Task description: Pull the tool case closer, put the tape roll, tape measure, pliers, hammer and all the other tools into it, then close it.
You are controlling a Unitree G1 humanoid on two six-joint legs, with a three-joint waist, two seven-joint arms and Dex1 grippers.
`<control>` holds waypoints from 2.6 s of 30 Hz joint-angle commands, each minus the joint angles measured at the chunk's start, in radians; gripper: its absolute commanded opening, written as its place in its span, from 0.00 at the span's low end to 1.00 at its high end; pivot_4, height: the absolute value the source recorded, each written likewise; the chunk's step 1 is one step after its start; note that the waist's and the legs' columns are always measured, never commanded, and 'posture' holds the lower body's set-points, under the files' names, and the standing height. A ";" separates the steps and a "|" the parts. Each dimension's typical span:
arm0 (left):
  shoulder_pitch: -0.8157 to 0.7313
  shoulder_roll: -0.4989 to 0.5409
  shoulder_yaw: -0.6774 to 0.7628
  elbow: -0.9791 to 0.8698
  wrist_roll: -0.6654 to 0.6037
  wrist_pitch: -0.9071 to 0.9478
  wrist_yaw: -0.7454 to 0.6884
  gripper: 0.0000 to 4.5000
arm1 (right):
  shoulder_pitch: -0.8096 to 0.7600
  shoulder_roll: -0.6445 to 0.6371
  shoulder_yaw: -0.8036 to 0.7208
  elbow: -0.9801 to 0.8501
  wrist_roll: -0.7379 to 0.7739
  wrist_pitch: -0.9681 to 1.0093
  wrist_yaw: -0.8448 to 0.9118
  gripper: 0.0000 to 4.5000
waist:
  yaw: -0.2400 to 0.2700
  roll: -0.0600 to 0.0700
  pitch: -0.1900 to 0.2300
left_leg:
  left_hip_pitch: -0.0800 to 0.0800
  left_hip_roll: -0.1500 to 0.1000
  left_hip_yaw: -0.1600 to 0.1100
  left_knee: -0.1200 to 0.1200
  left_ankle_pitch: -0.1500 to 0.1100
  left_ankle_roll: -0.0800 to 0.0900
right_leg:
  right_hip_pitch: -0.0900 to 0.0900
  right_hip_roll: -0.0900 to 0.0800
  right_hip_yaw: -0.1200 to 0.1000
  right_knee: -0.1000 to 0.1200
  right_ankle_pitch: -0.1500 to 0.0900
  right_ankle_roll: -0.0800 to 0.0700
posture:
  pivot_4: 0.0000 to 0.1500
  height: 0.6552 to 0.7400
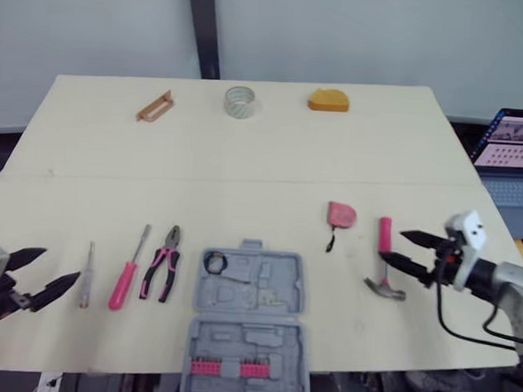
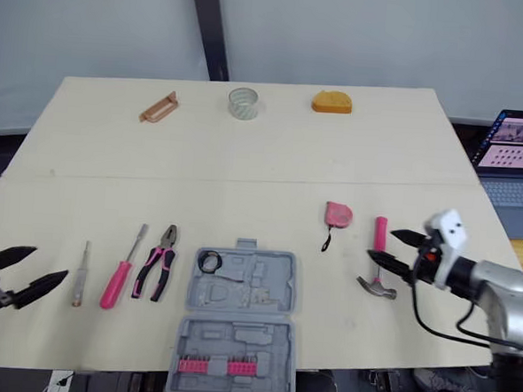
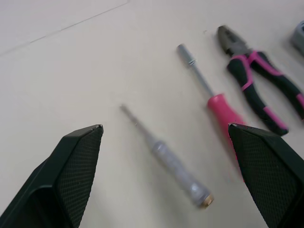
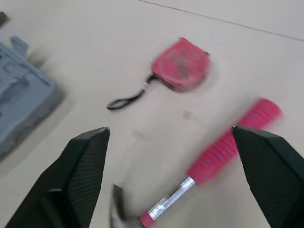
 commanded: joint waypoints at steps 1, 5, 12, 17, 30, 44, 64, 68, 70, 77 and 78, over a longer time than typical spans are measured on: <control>0.005 0.016 0.055 0.099 0.007 -0.066 -0.006 1.00 | 0.022 -0.042 -0.059 0.125 -0.026 -0.090 0.009 0.98 | 0.000 -0.001 0.000 | 0.000 0.000 0.000 0.000 0.000 0.000 | 0.000 0.000 0.000 0.000 0.000 0.000 | 1.00 1.00; -0.002 0.022 0.043 0.152 0.013 -0.113 -0.012 1.00 | 0.018 -0.049 -0.058 0.214 -0.043 -0.144 0.008 0.98 | -0.003 -0.001 0.000 | 0.001 0.000 0.000 0.001 0.000 0.000 | 0.000 0.000 0.000 0.001 0.000 0.000 | 1.00 1.00; -0.014 0.020 0.031 0.159 0.012 -0.133 -0.008 1.00 | 0.008 -0.050 -0.037 0.272 -0.072 -0.206 0.010 0.98 | -0.003 -0.001 0.000 | 0.001 0.000 0.001 0.001 0.000 0.000 | 0.000 0.000 0.001 0.001 0.000 0.000 | 1.00 1.00; -0.029 0.029 0.019 0.162 0.011 -0.140 -0.017 1.00 | -0.002 -0.042 -0.034 0.281 -0.077 -0.219 -0.001 0.98 | -0.002 -0.001 0.000 | 0.001 0.000 0.001 0.001 0.000 0.000 | 0.000 0.000 0.001 0.001 0.000 0.000 | 1.00 1.00; -0.229 0.009 -0.367 -0.288 -0.003 0.041 -0.007 1.00 | -0.007 0.122 0.080 -0.271 -0.007 0.230 -0.283 0.98 | 0.012 -0.001 0.000 | 0.000 0.001 0.000 0.003 0.000 0.000 | 0.000 0.000 0.001 0.002 0.000 0.000 | 1.00 1.00; -0.656 -0.148 -0.815 -0.328 0.091 0.065 -0.009 1.00 | -0.091 0.454 0.282 -0.468 -0.122 0.453 -0.728 0.98 | 0.022 -0.001 0.000 | 0.000 0.000 0.000 0.003 0.000 -0.001 | -0.001 0.000 0.001 0.004 0.001 -0.001 | 1.00 1.00; -0.727 -0.238 -0.908 -0.345 0.140 0.073 0.015 1.00 | -0.180 0.543 0.323 -0.257 -0.255 0.347 -0.826 0.71 | 0.019 -0.001 0.000 | 0.000 0.000 0.000 0.004 0.000 0.000 | -0.001 0.000 0.001 0.004 0.001 -0.001 | 1.00 1.00; -0.724 -0.239 -0.907 -0.354 0.141 0.077 0.020 1.00 | -0.180 0.553 0.323 -0.239 -0.258 0.343 -0.829 0.64 | 0.019 -0.001 0.000 | 0.000 0.000 0.000 0.004 0.000 0.000 | -0.001 0.000 0.001 0.004 0.001 -0.001 | 1.00 1.00; -0.724 -0.240 -0.907 -0.357 0.142 0.079 0.023 1.00 | -0.180 0.556 0.320 -0.235 -0.261 0.349 -0.834 0.51 | 0.019 -0.001 0.000 | 0.000 0.000 0.000 0.004 0.000 0.000 | -0.001 0.000 0.001 0.004 0.001 -0.001 | 1.00 1.00; -0.728 -0.243 -0.906 -0.357 0.144 0.072 0.022 1.00 | -0.168 0.555 0.292 -0.229 -0.269 0.373 -0.850 0.02 | 0.022 -0.002 -0.001 | 0.000 0.000 0.000 0.004 0.000 0.000 | 0.000 0.000 0.001 0.004 0.001 -0.001 | 1.00 1.00; -0.729 -0.243 -0.907 -0.355 0.143 0.070 0.018 1.00 | -0.161 0.552 0.287 -0.241 -0.263 0.376 -0.844 0.02 | 0.022 -0.002 -0.001 | 0.001 0.000 0.000 0.004 0.000 0.000 | 0.000 0.000 0.001 0.004 0.001 -0.001 | 1.00 1.00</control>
